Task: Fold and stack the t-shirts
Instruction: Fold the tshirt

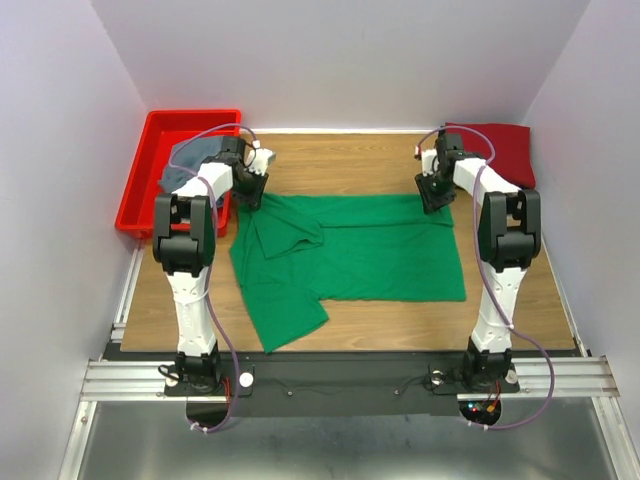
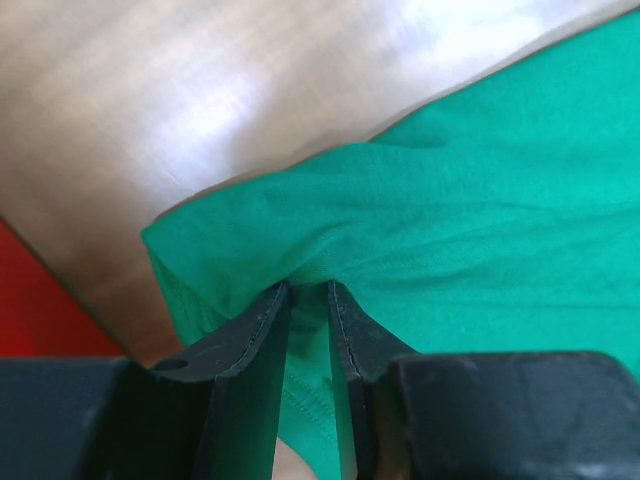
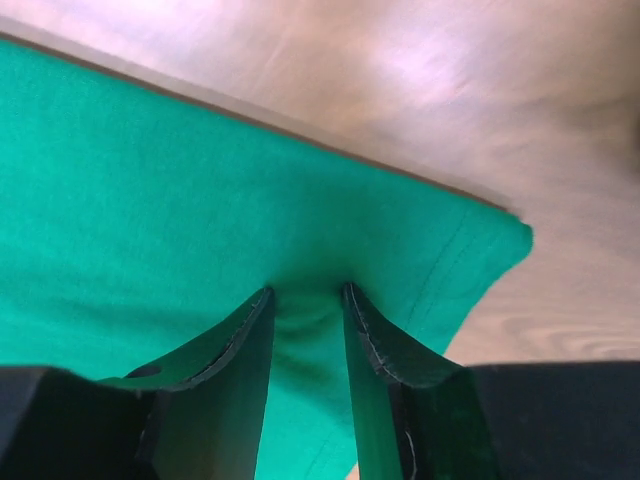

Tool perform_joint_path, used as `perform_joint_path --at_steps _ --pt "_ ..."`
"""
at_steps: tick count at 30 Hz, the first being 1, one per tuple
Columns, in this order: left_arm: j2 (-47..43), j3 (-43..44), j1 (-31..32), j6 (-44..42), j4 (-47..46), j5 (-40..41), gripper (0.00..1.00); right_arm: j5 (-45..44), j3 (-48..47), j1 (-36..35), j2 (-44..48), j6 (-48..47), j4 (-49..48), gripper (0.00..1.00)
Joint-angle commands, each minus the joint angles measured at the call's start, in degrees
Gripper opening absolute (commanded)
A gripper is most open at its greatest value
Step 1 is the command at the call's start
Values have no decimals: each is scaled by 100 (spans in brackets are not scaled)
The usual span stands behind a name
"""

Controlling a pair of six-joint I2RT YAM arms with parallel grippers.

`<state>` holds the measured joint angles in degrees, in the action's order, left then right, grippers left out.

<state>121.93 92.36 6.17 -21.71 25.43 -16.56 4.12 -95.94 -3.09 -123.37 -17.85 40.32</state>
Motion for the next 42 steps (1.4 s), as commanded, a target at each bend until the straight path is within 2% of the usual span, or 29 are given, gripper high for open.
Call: perform_joint_path --at_steps 1,4,8,11,13,14,17,19,22,23,26,32,42 --pt "357 624 -20 53 102 452 33 -816 -415 151 -608 -105 -349 40" --pt "639 1169 -11 27 304 250 34 -589 -829 160 -802 -166 -340 41" --pt "464 1496 33 -148 471 -242 40 298 -856 151 -444 -245 -261 53" --pt "9 1531 85 -315 620 -725 48 1184 -558 151 242 -368 -42 62" --pt "-265 1479 86 -456 778 -1121 50 1371 -347 151 900 -518 116 66" --pt "-605 1409 86 -604 875 -1191 50 1459 -42 142 1111 -588 178 75" --pt "-1380 700 77 -1270 1218 -1552 51 1574 706 151 2025 -1070 450 78" --pt "-1976 276 33 -1676 1481 -1780 51 1513 1146 151 2404 -1466 705 77" --pt "-2636 -699 7 -2335 1788 -1825 51 1355 1919 142 3028 -1905 1021 64" --pt "-2770 -1154 -2 -2720 1894 -1816 50 1268 2313 142 3273 -2116 1135 57" --pt "-3227 -1972 -20 -3031 2036 -1737 48 1074 2904 116 3809 -2337 1154 47" --pt "-3825 -2845 -29 -3216 1931 -1632 48 713 4012 11 4365 -2689 1058 45" --pt "-3879 -2978 -29 -3225 1931 -1596 48 177 4909 10 4638 -2979 416 45"
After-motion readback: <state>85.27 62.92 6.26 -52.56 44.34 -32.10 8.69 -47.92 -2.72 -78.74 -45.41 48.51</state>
